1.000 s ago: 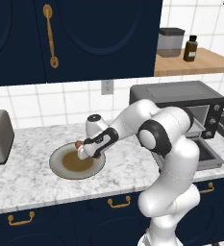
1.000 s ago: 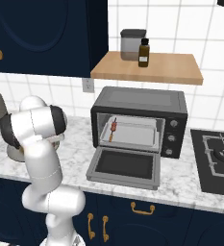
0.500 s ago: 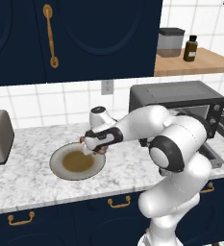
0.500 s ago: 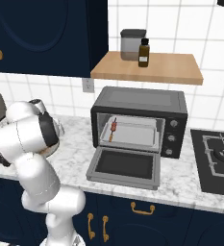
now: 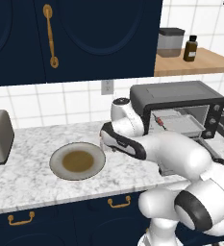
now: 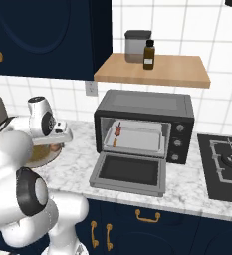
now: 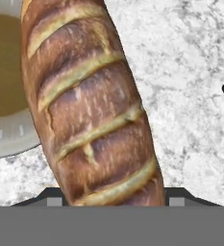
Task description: Pick up the kebab skewer and baguette bread, and place them inside the toaster oven. Close the toaster oven door and start by setting the timer.
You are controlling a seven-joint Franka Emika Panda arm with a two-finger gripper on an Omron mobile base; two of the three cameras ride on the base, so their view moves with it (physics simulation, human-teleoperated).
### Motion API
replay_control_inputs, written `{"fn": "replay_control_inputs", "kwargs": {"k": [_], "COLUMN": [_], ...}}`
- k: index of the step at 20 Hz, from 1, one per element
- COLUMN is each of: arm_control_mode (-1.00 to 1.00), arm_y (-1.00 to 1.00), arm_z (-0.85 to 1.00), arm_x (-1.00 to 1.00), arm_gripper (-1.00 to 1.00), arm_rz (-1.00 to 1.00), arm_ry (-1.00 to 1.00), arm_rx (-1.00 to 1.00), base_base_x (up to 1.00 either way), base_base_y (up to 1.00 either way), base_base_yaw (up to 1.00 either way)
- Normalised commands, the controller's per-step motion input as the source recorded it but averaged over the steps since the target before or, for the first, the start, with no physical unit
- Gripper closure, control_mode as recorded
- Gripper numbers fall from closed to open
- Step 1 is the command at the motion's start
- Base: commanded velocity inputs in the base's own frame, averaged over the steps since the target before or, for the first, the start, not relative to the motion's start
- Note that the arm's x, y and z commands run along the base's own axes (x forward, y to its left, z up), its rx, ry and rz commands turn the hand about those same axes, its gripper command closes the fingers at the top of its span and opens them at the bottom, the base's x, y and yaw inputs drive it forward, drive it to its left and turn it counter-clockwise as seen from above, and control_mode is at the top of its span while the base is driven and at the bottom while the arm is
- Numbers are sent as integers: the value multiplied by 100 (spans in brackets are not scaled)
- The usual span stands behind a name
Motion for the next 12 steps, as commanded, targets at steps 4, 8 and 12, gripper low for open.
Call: {"fn": "replay_control_inputs", "kwargs": {"k": [4,8,12], "arm_control_mode": [-100,-100,-100], "arm_y": [-90,-95,-100], "arm_z": [34,24,21], "arm_x": [-36,-5,0], "arm_gripper": [100,100,100], "arm_rz": [-18,-20,-23], "arm_ry": [2,3,6], "arm_rx": [0,-2,-2], "base_base_x": [0,0,0], "base_base_y": [0,0,0], "base_base_yaw": [0,0,0]}}
